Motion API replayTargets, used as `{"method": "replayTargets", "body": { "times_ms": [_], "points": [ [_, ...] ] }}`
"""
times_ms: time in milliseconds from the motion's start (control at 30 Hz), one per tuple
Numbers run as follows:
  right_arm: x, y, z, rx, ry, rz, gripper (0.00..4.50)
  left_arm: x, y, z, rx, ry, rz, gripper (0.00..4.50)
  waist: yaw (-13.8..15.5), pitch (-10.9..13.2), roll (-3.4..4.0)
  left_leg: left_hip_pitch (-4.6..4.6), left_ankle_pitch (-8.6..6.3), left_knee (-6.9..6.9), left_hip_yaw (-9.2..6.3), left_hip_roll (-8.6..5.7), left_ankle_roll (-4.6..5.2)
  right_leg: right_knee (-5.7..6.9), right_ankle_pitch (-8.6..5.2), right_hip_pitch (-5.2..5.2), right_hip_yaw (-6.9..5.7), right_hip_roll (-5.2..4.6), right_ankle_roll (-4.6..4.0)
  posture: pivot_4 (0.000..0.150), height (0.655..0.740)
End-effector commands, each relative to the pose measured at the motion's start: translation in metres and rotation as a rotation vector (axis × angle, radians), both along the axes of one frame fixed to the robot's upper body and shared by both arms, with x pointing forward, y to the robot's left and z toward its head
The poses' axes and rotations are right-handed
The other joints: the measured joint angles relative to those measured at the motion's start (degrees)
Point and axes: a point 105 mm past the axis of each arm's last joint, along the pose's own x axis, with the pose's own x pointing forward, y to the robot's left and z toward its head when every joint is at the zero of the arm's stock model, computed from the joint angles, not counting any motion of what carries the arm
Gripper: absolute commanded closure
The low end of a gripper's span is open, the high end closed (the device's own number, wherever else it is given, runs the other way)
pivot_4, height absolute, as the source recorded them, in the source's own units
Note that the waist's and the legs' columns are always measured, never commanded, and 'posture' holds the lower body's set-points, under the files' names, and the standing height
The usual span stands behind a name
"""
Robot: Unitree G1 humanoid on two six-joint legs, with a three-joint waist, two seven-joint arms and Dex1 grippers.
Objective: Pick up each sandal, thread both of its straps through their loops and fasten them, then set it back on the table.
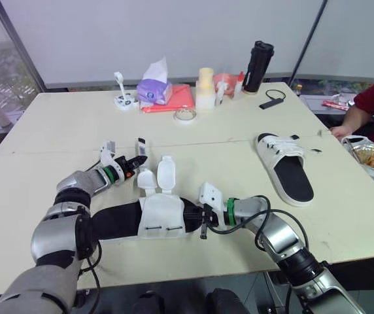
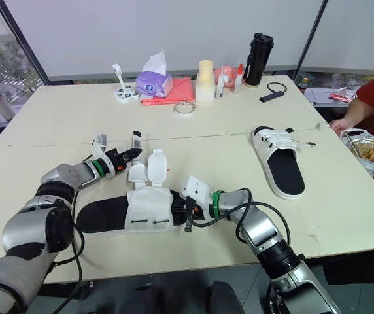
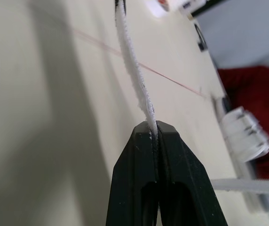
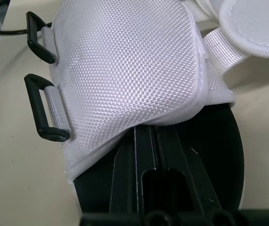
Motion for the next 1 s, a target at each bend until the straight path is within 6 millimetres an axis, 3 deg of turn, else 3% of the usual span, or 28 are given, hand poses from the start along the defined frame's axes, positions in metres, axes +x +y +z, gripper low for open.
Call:
{"method": "replayTargets", "body": {
  "times_ms": [33, 167, 267, 400, 467, 567, 867, 967, 1000],
  "points": [
    [0.003, -0.006, -0.015, -0.041, 0.016, -0.041, 4.5, -0.007, -0.01, 0.055, 0.416, -0.478, -0.131, 4.44, -0.06, 0.0, 0.01, 0.0, 0.03, -0.03, 0.01, 0.0, -0.07, 0.0, 0.0, 0.0, 0.01, -0.02, 0.0, 0.15, 0.74],
    [0.005, -0.008, -0.018, -0.048, 0.006, -0.048, 4.5, -0.034, -0.019, 0.059, 0.838, -0.872, -0.241, 4.44, -0.03, -0.02, 0.04, 0.06, 0.1, -0.14, 0.06, 0.01, -0.2, -0.03, 0.01, -0.01, 0.06, -0.04, -0.02, 0.15, 0.74],
    [0.007, -0.008, -0.02, -0.051, 0.001, -0.054, 4.5, -0.054, -0.022, 0.075, 1.093, -1.255, -0.223, 4.44, 0.32, -0.01, 0.02, 0.06, 0.1, -0.14, 0.06, 0.02, -0.2, -0.05, 0.03, -0.01, 0.06, -0.04, -0.06, 0.15, 0.74],
    [0.01, -0.009, -0.022, -0.051, -0.004, -0.06, 4.5, -0.092, -0.026, 0.069, 1.3, -1.701, -0.349, 4.44, 0.46, -0.03, 0.05, 0.05, 0.1, -0.13, 0.09, 0.02, -0.19, -0.09, 0.05, 0.0, 0.06, -0.09, -0.09, 0.15, 0.74],
    [0.011, -0.009, -0.024, -0.052, -0.005, -0.064, 4.5, -0.112, -0.027, 0.064, 1.31, -1.886, -0.425, 4.44, 0.48, -0.03, 0.06, 0.06, 0.1, -0.13, 0.12, 0.01, -0.19, -0.1, 0.05, 0.01, 0.05, -0.09, -0.08, 0.15, 0.74],
    [0.013, -0.01, -0.026, -0.053, -0.006, -0.07, 4.5, -0.125, -0.024, 0.061, 1.305, -2.008, -0.465, 4.44, 0.46, -0.04, 0.05, 0.06, 0.1, -0.13, 0.13, 0.02, -0.18, -0.09, 0.05, 0.03, 0.03, -0.08, -0.08, 0.15, 0.74],
    [0.018, -0.013, -0.029, -0.058, -0.002, -0.082, 4.5, -0.136, -0.02, 0.035, 1.324, -2.075, -0.67, 4.44, 0.42, -0.08, 0.02, 0.11, 0.1, -0.13, 0.15, 0.03, -0.18, -0.05, 0.06, 0.08, 0.02, -0.09, -0.05, 0.15, 0.74],
    [0.019, -0.013, -0.029, -0.058, -0.001, -0.085, 4.5, -0.132, -0.017, 0.03, 1.357, -2.107, -0.666, 3.62, 0.36, -0.08, 0.02, 0.15, 0.1, -0.12, 0.13, 0.03, -0.18, -0.04, 0.07, 0.12, 0.01, -0.09, -0.05, 0.15, 0.74],
    [0.019, -0.013, -0.029, -0.058, -0.001, -0.085, 4.5, -0.131, -0.016, 0.029, 1.365, -2.123, -0.661, 3.1, 0.35, -0.08, 0.02, 0.15, 0.1, -0.12, 0.13, 0.03, -0.18, -0.04, 0.07, 0.12, 0.01, -0.09, -0.04, 0.15, 0.74]
  ]
}}
